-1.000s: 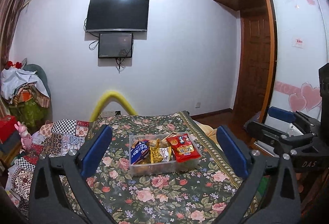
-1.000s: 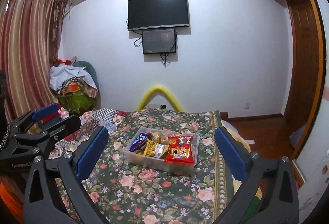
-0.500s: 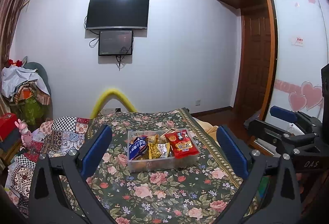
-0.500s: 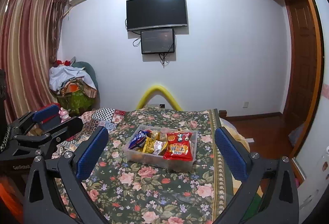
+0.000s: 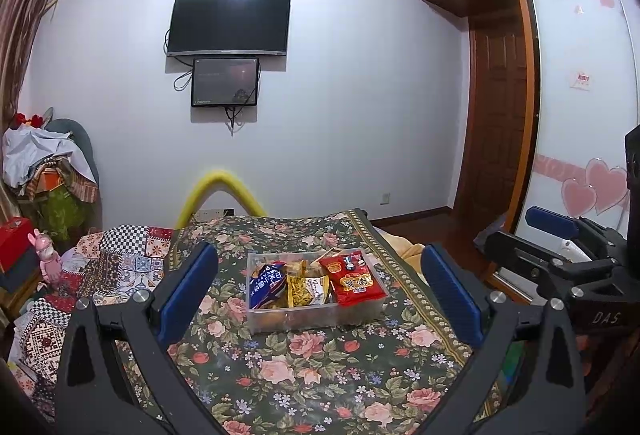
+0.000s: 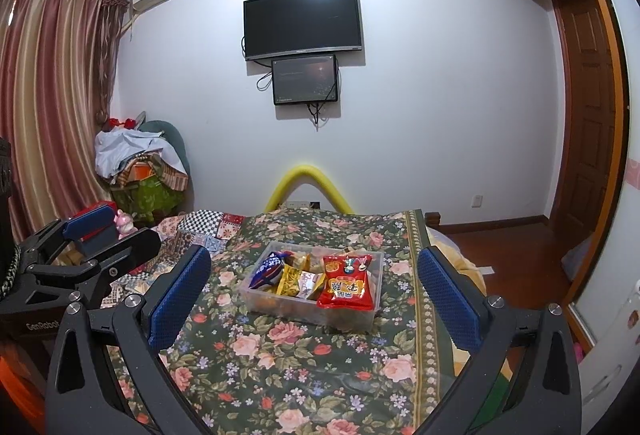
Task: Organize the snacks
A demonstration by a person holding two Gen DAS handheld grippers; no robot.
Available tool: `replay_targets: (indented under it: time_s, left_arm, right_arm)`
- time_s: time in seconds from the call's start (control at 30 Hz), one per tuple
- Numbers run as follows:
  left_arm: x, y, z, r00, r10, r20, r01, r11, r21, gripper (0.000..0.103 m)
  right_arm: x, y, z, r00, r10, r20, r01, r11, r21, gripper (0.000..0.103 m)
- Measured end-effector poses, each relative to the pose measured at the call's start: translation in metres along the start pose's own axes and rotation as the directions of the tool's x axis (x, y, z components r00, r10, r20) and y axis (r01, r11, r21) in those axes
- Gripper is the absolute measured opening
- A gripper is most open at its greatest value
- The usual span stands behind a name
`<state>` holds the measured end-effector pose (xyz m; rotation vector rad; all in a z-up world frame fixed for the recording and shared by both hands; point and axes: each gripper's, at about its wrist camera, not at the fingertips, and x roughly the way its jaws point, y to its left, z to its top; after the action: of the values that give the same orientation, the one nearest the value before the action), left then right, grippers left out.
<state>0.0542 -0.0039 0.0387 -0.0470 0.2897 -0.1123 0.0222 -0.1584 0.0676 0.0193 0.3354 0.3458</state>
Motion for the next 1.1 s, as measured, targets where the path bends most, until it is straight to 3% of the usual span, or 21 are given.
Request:
replay_targets:
  time_s: [1.1]
  left_arm:
    - [0.0001,0.0036,-0.0017,1.0,-0.022,-0.007,0.021,0.999,-0.023,0.103]
  right_arm:
    - [0.0002,-0.001,0.0036,1.0,0.003,-0.005,-0.003,1.0,0.005,0.103]
